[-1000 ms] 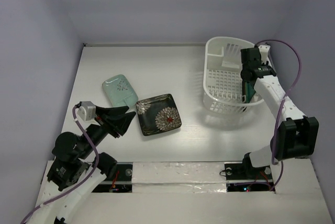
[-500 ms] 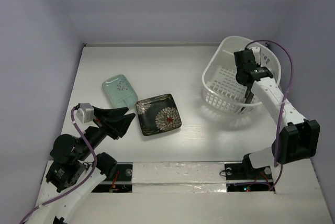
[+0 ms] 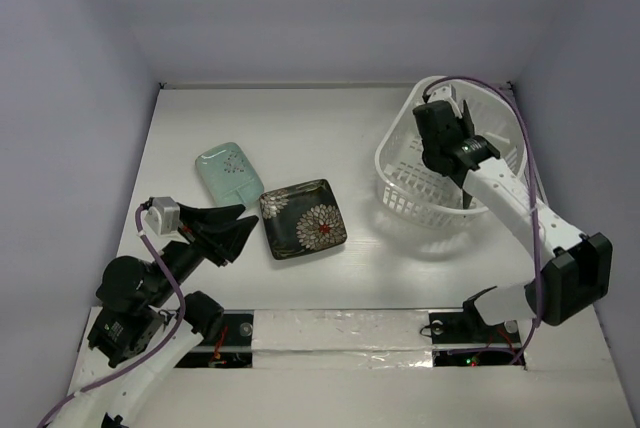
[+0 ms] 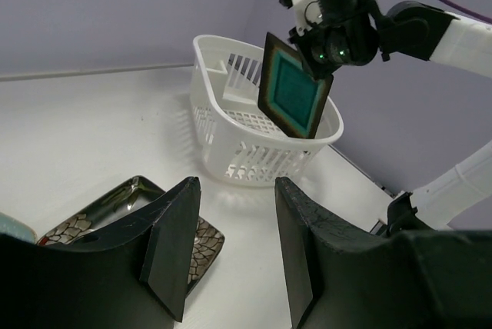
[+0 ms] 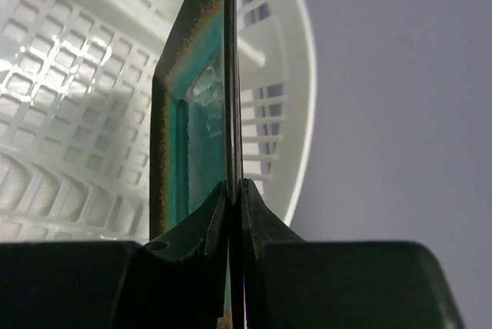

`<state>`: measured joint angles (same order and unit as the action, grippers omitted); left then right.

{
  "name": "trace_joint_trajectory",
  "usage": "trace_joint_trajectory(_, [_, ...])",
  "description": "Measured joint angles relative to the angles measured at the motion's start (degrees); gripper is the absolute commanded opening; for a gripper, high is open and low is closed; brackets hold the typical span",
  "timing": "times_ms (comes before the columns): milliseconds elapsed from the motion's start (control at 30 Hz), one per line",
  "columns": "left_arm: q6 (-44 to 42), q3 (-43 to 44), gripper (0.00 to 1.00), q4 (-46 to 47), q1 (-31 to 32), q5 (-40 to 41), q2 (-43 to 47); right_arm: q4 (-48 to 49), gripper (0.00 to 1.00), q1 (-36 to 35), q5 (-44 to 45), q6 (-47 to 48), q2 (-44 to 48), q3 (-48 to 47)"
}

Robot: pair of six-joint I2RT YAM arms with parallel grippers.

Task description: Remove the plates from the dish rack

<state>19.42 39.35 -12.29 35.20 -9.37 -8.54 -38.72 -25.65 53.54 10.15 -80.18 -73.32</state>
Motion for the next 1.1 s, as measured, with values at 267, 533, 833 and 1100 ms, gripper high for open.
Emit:
trace_joint_trajectory(267, [0.00,0.00,0.41,-0.02,0.00,0.15,-0.02,0.50,0.00,-3.96,8.33,1.11,7.21,-7.43])
trace_joint_trajectory(533, [0.24,0.00,0.41,-0.07,-0.04,1.53,-0.02,-2.91,0.00,-12.50,7.08,-12.02,13.03,-23.32])
trace_joint_trajectory(833, [0.63,0.00,0.41,-0.33,-1.29,3.65,-0.61,8.02,0.00,-15.08,-13.53,-30.77,21.46,-6.36])
trace_joint_trajectory(1100, [0.66,0.00,0.41,-0.50,-3.63,3.85,-3.08,25.90,0.00,-22.95,-28.09,-46.14,10.86,14.32])
